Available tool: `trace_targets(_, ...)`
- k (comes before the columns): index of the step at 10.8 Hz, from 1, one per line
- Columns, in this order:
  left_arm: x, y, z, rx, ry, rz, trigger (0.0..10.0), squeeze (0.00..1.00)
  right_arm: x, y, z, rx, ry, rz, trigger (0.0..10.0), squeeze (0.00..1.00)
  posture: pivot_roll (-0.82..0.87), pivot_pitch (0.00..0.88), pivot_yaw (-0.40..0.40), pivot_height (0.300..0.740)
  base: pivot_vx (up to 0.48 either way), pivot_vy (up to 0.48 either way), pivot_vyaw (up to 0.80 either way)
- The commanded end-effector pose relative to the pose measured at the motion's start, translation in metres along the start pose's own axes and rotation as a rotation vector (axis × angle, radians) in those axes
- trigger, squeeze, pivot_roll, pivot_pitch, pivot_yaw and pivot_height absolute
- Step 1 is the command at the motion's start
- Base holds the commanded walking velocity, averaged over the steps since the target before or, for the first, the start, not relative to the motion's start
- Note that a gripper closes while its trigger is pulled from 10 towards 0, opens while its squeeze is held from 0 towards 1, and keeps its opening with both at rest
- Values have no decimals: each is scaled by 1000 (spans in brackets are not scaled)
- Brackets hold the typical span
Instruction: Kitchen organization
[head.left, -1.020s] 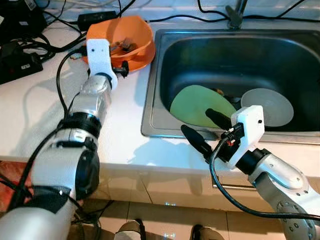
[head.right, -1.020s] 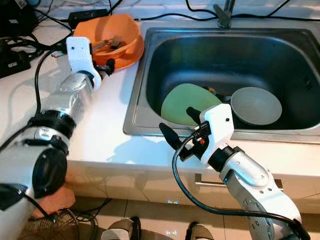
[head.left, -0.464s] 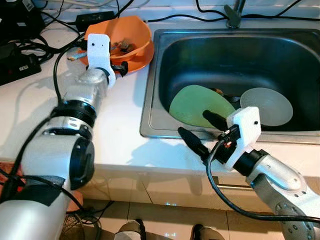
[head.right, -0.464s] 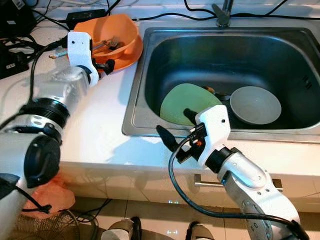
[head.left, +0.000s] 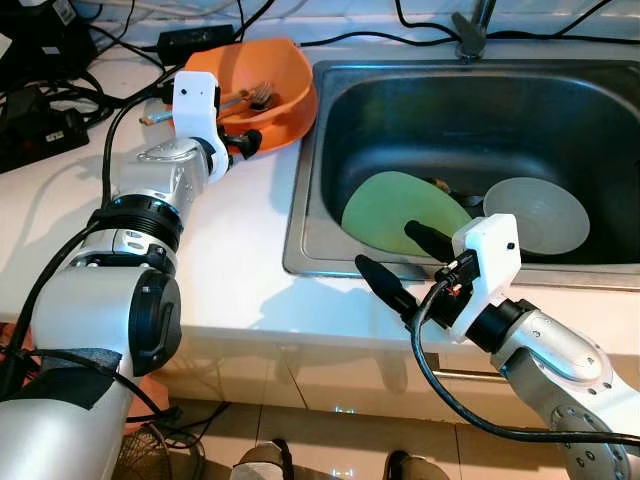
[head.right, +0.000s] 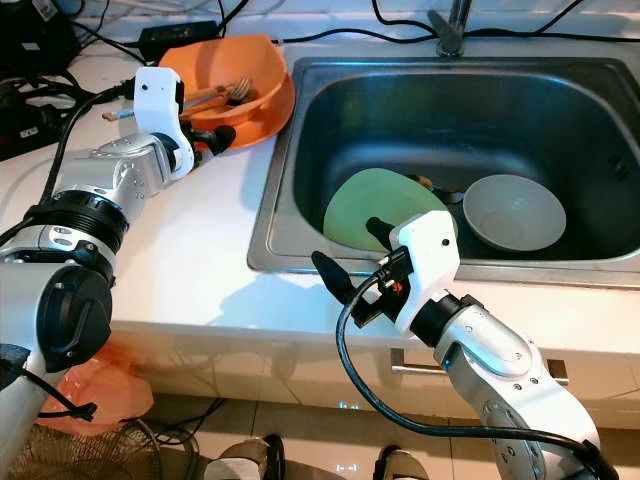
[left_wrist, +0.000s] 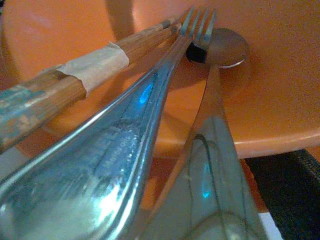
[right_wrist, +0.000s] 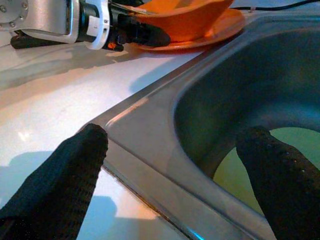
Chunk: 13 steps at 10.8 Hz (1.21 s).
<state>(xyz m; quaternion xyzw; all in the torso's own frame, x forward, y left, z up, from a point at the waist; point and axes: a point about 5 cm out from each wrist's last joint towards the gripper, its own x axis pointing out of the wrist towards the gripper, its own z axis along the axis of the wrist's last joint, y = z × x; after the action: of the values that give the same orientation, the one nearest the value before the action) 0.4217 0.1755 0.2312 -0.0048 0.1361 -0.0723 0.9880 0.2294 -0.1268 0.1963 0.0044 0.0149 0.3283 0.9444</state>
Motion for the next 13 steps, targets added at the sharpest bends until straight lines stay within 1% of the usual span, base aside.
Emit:
trace_targets(1, 1, 0, -49, -39, 210, -19, 10000, 0, -1, 4, 1, -9, -2, 14, 10000, 0, 5, 199, 90, 740, 0, 0, 0)
trace_targets(2, 0, 5, -49, -36, 216, -18, 10000, 0, 0, 4, 1, -10, -3, 14, 10000, 0, 10, 197, 90, 740, 0, 0, 0)
trace_targets(3, -3, 13, -52, -34, 233, -10, 10000, 0, 0, 3, 1, -11, -3, 13, 10000, 0, 16, 193, 91, 740, 0, 0, 0)
trace_targets(5, -7, 23, -60, -41, 268, -11, 10000, 0, 2, 2, 0, -11, -4, 13, 10000, 0, 24, 190, 88, 740, 0, 0, 0)
trace_targets(7, -12, 31, -68, -59, 315, -40, 10000, 0, 3, 1, 0, -21, -3, 19, 10000, 0, 39, 183, 83, 740, 0, 0, 0)
trace_targets(9, -18, 40, -69, -110, 338, -56, 10000, 0, 5, 2, 1, -23, -10, 26, 10000, 0, 55, 181, 80, 740, 0, 0, 0)
trace_targets(11, -25, 50, -71, -127, 362, -73, 10000, 0, 7, 1, 2, -24, -16, 26, 10000, 0, 69, 177, 77, 740, 0, 0, 0)
trace_targets(13, -30, 57, -76, -134, 374, -58, 10000, 0, 9, 1, 1, -25, -17, 33, 10000, 0, 76, 171, 73, 740, 0, 0, 0)
